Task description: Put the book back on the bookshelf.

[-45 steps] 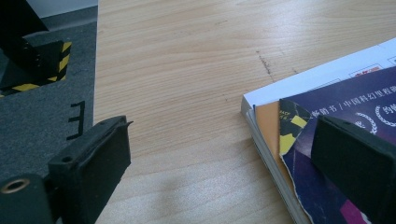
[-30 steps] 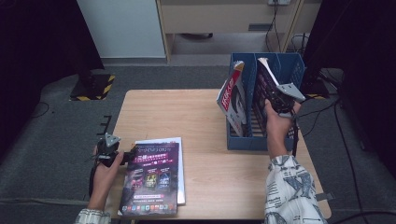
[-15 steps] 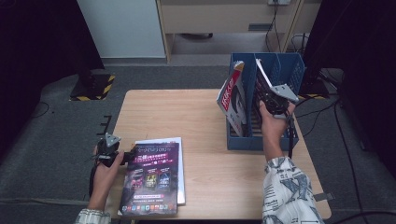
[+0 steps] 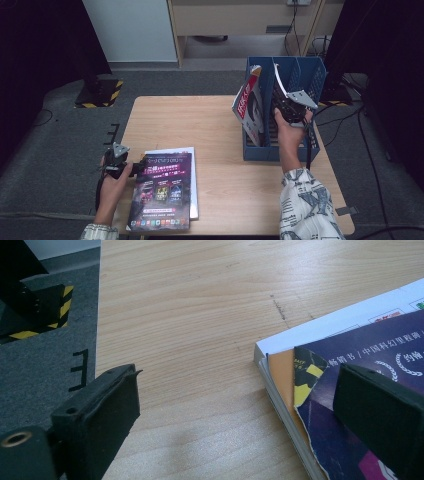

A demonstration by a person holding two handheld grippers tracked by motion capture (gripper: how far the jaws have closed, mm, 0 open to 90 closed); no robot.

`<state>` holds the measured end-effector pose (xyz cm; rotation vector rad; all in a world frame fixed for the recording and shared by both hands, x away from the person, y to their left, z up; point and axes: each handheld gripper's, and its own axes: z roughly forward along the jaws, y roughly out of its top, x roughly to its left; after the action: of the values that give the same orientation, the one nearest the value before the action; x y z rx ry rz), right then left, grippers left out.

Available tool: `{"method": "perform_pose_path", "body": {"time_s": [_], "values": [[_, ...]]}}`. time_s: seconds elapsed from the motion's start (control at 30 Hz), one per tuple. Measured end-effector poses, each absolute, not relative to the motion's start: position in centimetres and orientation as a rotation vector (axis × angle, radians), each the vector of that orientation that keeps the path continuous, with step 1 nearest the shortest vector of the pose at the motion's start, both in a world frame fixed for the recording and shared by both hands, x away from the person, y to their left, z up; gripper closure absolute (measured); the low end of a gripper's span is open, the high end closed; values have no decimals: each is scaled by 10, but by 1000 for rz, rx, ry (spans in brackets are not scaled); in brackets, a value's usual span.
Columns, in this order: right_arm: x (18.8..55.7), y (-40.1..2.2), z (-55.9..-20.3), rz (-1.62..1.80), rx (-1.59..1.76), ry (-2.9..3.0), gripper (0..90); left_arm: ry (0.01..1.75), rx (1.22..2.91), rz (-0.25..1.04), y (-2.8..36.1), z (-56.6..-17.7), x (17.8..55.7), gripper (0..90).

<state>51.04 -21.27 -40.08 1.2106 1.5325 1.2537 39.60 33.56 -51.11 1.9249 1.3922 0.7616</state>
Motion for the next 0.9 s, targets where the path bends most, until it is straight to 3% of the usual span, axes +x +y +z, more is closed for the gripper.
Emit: {"method": "perform_pose_path", "body": {"time_s": [0.9], "values": [[510,-212,-401,1258,1206,1564,666,1389,1934,759,335,-511,396,45]]}}
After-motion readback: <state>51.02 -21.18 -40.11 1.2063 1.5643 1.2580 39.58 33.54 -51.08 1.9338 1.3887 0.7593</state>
